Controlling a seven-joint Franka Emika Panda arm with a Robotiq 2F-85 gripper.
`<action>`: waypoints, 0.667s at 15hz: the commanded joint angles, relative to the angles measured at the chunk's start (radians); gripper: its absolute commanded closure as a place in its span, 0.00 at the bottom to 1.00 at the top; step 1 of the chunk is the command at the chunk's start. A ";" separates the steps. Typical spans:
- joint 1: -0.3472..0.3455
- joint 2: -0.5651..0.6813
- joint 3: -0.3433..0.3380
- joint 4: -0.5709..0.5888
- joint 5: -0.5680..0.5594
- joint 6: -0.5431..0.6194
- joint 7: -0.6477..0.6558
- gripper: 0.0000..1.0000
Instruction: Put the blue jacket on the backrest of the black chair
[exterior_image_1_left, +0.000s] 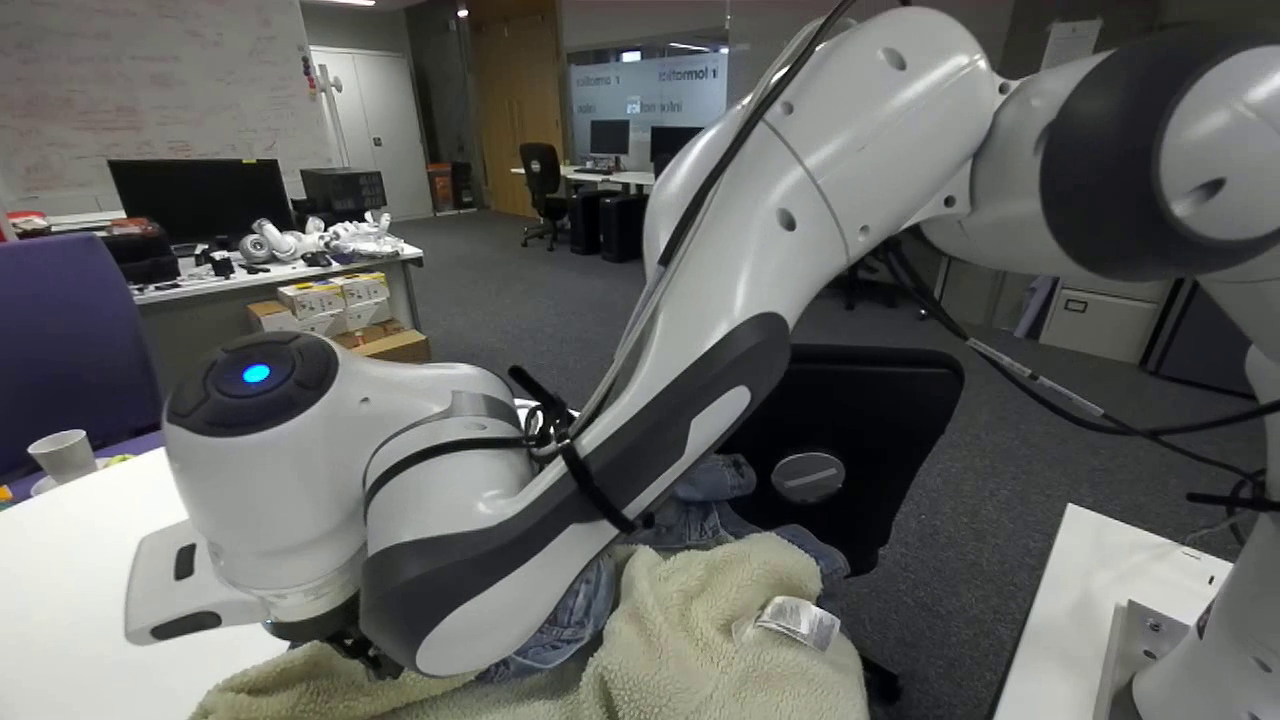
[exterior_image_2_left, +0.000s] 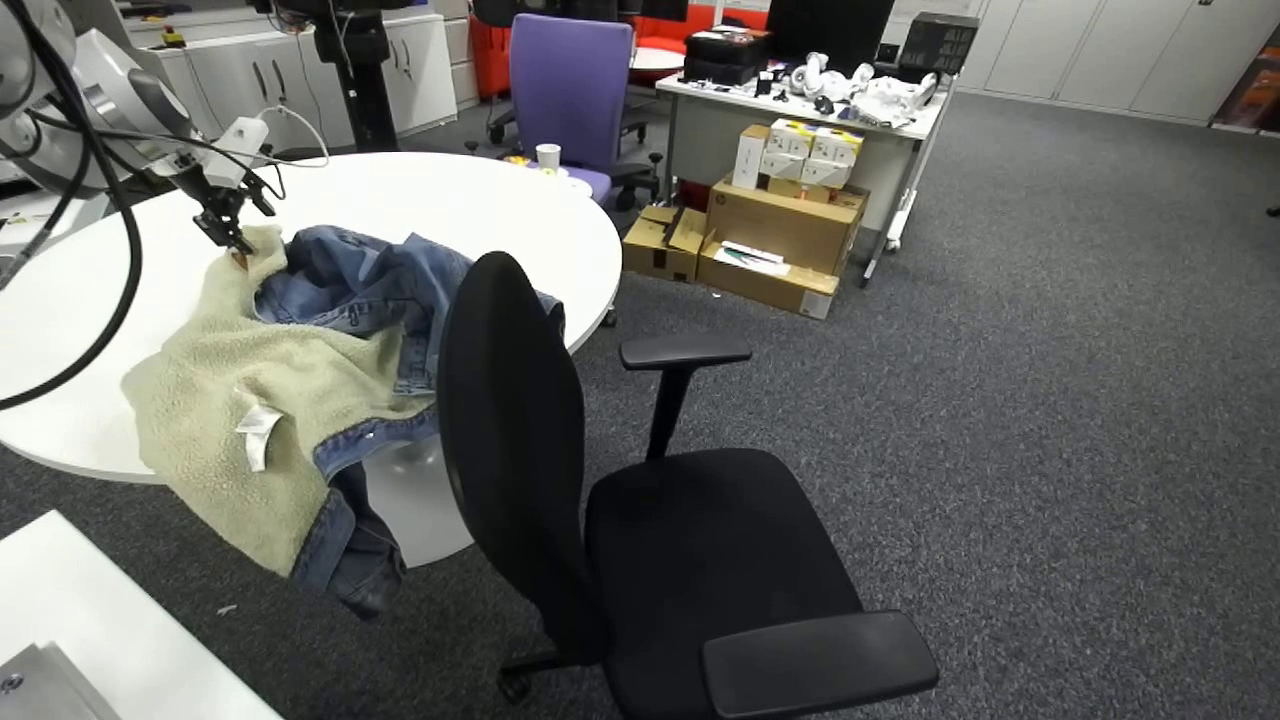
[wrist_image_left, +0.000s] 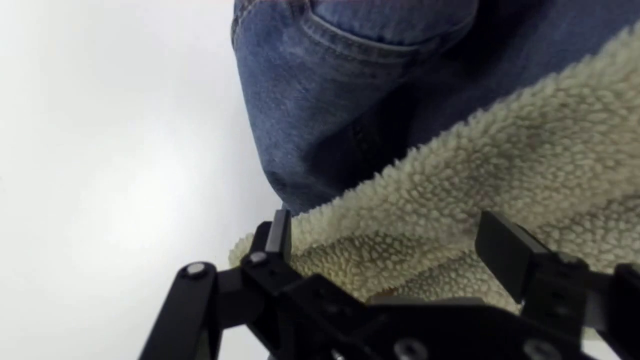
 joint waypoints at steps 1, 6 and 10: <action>0.039 0.097 -0.030 0.116 -0.046 0.041 -0.040 0.00; 0.099 0.195 -0.060 0.228 -0.053 0.074 -0.011 0.00; 0.148 0.235 -0.095 0.328 -0.035 0.071 0.027 0.00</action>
